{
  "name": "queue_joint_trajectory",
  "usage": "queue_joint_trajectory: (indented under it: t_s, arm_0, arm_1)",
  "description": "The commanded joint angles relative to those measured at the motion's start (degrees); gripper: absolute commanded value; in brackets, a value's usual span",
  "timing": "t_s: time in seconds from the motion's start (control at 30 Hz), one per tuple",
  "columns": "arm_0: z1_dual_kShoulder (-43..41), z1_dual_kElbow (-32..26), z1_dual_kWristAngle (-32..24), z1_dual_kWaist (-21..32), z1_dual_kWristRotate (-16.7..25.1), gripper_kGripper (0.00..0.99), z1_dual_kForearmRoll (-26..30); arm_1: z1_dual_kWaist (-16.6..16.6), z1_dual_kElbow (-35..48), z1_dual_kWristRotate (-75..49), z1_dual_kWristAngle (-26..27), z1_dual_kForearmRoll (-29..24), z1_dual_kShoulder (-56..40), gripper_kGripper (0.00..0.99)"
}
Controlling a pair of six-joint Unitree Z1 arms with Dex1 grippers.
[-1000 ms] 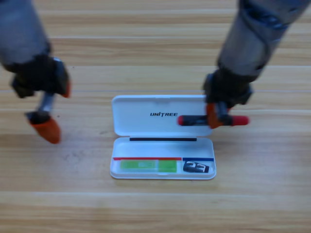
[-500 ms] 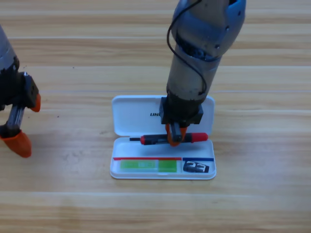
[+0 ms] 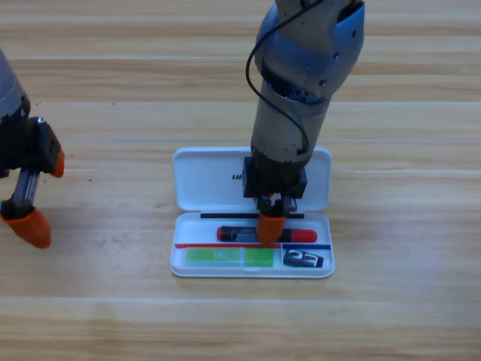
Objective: Clean up eraser and pencils
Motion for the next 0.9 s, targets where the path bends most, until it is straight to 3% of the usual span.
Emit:
queue_joint_trajectory:
  t_s: [0.03, 0.2, 0.3, 0.43, 0.57, 0.6, 0.73, 0.9]
  arm_0:
    - [0.0, 0.8, -0.5, 0.8, 0.4, 0.99, -0.8]
    - [0.3, -3.3, -0.6, 1.4, 0.2, 0.937, -1.4]
    - [2.1, -8.7, -1.2, 2.7, 0.5, 0.808, -1.4]
    - [5.0, -14.8, -3.8, 4.8, 2.1, 0.52, -3.8]
    - [8.1, -16.6, -9.2, 6.4, 5.2, 0.063, -9.5]
    - [9.0, -16.9, -10.4, 6.4, 5.2, 0.0, -10.8]
    - [14.0, -18.6, -16.2, 7.2, 4.7, 0.0, -13.3]
    - [21.1, -21.6, -23.2, 8.5, 4.3, 0.0, -13.3]
  arm_1:
    - [1.7, 3.3, 0.7, 2.6, 0.6, -2.2, 0.864]
    - [2.2, 9.7, 1.8, 8.1, 0.6, -11.4, 0.908]
    - [2.3, 15.1, 1.8, 12.9, 0.4, -19.4, 0.931]
    - [2.3, 23.2, 3.1, 20.0, -1.7, -31.3, 0.951]
    - [2.3, 32.5, 8.0, 25.1, -9.1, -43.6, 0.973]
    - [2.3, 34.4, 9.2, 25.4, -10.6, -46.1, 0.976]
    - [2.1, 38.5, 11.8, 26.4, -12.3, -52.4, 0.976]
    - [2.1, 41.1, 12.3, 28.3, -12.6, -53.0, 0.977]
